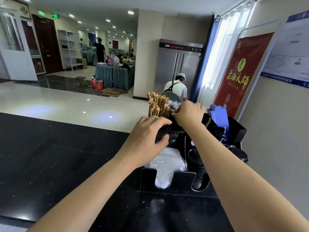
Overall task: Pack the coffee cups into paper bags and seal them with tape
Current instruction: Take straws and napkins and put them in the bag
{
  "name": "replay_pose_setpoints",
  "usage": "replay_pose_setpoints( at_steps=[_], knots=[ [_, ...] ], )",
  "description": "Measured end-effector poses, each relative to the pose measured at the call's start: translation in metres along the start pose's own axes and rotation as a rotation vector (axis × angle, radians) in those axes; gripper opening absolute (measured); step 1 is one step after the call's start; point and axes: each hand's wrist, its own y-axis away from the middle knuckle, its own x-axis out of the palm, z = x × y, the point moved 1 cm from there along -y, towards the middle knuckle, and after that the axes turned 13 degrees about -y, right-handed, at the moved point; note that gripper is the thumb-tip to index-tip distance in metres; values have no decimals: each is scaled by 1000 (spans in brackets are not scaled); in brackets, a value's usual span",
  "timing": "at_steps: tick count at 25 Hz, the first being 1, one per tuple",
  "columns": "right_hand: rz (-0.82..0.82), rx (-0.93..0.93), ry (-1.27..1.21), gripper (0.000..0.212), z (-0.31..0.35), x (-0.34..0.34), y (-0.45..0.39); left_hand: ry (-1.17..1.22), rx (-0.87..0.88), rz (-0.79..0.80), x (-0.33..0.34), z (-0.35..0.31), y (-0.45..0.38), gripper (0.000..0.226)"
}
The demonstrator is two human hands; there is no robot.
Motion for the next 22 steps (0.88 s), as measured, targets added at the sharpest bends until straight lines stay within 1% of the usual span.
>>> replay_pose_setpoints(
  at_steps=[2,6,8,12,13,16,17,20,22],
  knots=[
    [24,1,-39,34,2,1,-1,-14,6,-6,-1,1,1,40],
    [45,29,-206,17,5,-3,5,-31,13,-9,-2,0,3,41],
    [52,57,-277,18,7,-5,8,-31,10,-8,-2,1,4,41],
    [54,122,-362,30,4,-5,9,-38,9,-5,-2,3,5,41],
    [47,111,-360,29,4,-6,11,-41,9,-5,-1,3,6,41],
    [26,90,-387,13,0,-8,17,-50,9,-1,1,3,7,41],
    [24,91,-409,10,-1,-10,18,-52,8,0,2,2,8,41],
    [15,79,-503,20,-10,-16,19,-55,11,6,4,1,8,40],
    [12,59,-566,18,-15,-21,19,-54,12,13,4,-1,8,39]
  ],
)
